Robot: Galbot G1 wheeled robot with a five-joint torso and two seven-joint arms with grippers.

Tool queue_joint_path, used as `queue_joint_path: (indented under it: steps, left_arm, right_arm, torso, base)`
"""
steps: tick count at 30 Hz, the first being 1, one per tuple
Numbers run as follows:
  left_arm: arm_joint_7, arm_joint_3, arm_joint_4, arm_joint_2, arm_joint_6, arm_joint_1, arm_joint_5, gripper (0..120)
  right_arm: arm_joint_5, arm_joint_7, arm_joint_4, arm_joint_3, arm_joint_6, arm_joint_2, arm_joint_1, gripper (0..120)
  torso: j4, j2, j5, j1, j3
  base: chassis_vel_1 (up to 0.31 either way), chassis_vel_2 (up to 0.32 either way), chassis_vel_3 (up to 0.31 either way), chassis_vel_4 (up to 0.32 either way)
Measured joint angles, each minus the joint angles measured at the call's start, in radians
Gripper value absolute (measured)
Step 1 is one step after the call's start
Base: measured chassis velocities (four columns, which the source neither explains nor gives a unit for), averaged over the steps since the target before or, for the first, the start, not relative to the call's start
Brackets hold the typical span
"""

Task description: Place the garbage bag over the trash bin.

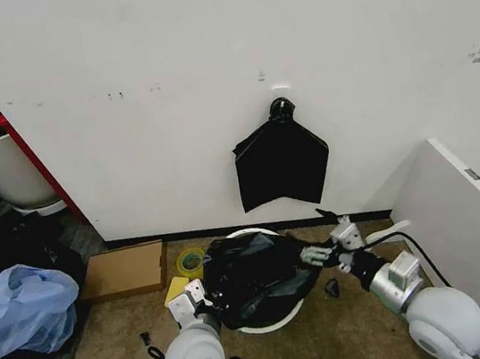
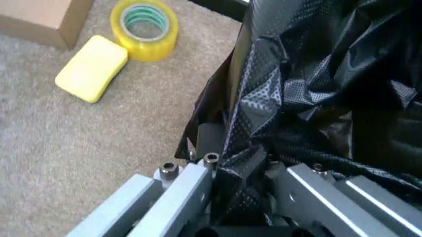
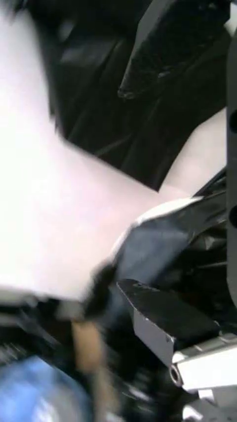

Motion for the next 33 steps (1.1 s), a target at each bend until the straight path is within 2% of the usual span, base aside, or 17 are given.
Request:
queue_joint_path:
  steps: [2, 7, 20, 24, 30, 32, 33]
  left_arm:
    - [0.024, 0.013, -0.006, 0.021, 0.019, -0.006, 0.009, 0]
    - [0.057, 0.027, -0.012, 0.045, 0.038, -0.012, 0.030, 0]
    - [0.088, 0.043, -0.014, 0.062, 0.061, -0.013, 0.057, 0]
    - [0.090, 0.055, -0.016, 0.059, 0.065, -0.008, 0.064, 0]
    - [0.088, 0.065, -0.016, 0.055, 0.063, -0.006, 0.054, 0]
    - [0.088, 0.065, -0.016, 0.055, 0.062, -0.007, 0.053, 0]
    - [0.087, 0.067, -0.016, 0.055, 0.062, -0.008, 0.050, 0]
  right_arm:
    - [-0.109, -0.046, -0.018, -0.024, 0.021, -0.016, 0.014, 100]
    - [-0.188, -0.055, -0.042, -0.048, 0.028, -0.018, 0.047, 100]
    - [-0.312, -0.089, -0.072, -0.113, 0.046, 0.003, 0.083, 98]
    - [-0.378, -0.099, -0.078, -0.141, 0.073, 0.010, 0.093, 91]
    - [-0.418, -0.101, -0.101, -0.164, 0.061, 0.019, 0.107, 66]
    - [-0.420, -0.102, -0.102, -0.166, 0.060, 0.019, 0.107, 64]
    - [-0.424, -0.105, -0.105, -0.168, 0.059, 0.018, 0.108, 57]
  torso:
    - [0.0001, 0.000, 0.0001, 0.000, 0.000]
    - [-0.0001, 0.000, 0.0001, 0.000, 0.000]
    - [-0.0001, 0.000, 0.0000, 0.000, 0.000]
    - [-0.0002, 0.000, 0.0000, 0.000, 0.000]
    - [-0.0001, 0.000, 0.0001, 0.000, 0.000]
    - [-0.0001, 0.000, 0.0000, 0.000, 0.000]
    - [-0.0001, 0.000, 0.0000, 0.000, 0.000]
  base:
    - [0.000, 0.000, 0.000, 0.000]
    - [0.000, 0.000, 0.000, 0.000]
    - [0.000, 0.000, 0.000, 0.000]
    - [0.000, 0.000, 0.000, 0.000]
    - [0.000, 0.000, 0.000, 0.000]
    - [0.000, 0.000, 0.000, 0.000]
    - [0.000, 0.000, 0.000, 0.000]
